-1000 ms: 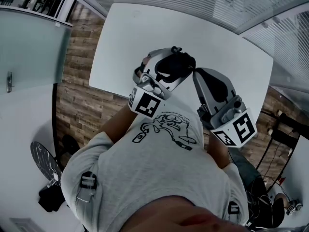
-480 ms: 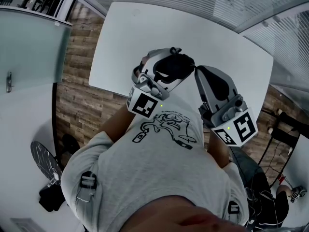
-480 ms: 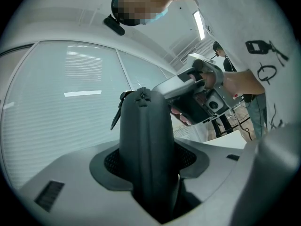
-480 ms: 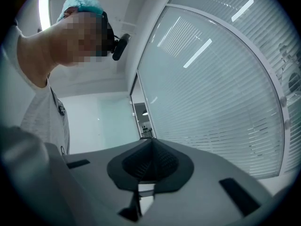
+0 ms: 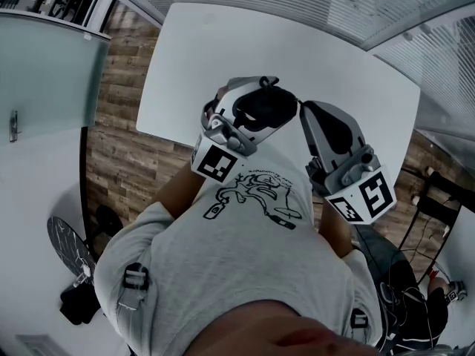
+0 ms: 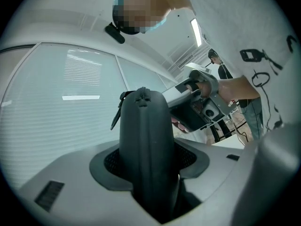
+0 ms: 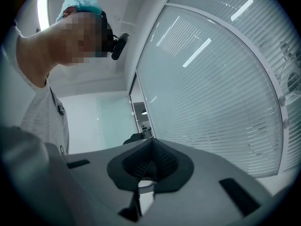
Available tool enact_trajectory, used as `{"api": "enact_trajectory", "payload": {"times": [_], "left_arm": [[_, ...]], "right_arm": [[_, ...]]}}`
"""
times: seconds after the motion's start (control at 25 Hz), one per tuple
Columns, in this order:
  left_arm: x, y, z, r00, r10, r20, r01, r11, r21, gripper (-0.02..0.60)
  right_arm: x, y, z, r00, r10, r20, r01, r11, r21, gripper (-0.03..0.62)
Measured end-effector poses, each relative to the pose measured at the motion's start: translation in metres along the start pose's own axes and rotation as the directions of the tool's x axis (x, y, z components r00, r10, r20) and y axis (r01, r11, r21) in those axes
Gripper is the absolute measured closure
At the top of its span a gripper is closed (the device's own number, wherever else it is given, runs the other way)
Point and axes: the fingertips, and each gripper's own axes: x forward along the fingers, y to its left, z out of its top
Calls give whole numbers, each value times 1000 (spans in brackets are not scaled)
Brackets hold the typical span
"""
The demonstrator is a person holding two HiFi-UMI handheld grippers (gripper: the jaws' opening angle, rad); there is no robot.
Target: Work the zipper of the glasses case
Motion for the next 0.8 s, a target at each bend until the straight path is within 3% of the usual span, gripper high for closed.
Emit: {"api": "enact_trajectory", "payload": {"times": [0.8], "left_arm": [[-10, 0, 29, 990, -57, 125, 63, 997, -47, 328]], "right_arm": [[2, 5, -3, 999, 32, -21, -32, 999, 8, 589]]}}
